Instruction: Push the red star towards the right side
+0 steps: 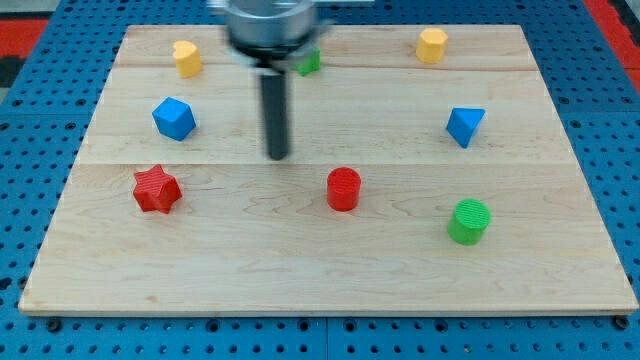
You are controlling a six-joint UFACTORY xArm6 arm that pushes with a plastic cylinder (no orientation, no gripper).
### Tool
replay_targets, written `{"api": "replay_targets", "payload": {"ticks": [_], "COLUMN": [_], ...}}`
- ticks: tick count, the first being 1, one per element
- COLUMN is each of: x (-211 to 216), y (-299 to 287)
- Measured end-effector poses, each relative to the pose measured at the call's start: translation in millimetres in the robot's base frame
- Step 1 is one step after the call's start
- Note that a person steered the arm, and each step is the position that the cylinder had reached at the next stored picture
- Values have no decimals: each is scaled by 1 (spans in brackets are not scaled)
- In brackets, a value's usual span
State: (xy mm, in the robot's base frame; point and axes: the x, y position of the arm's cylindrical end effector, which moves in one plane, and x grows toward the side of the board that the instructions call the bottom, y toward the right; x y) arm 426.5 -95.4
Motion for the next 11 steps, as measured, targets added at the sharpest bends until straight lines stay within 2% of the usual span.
{"api": "replay_targets", "payload": {"ticks": [1,3,4,6,8,9,10,11], "x": [9,71,54,104,132,136,119,114], "y": [-78,-78,-111,-127,3,-17,-20,30]}}
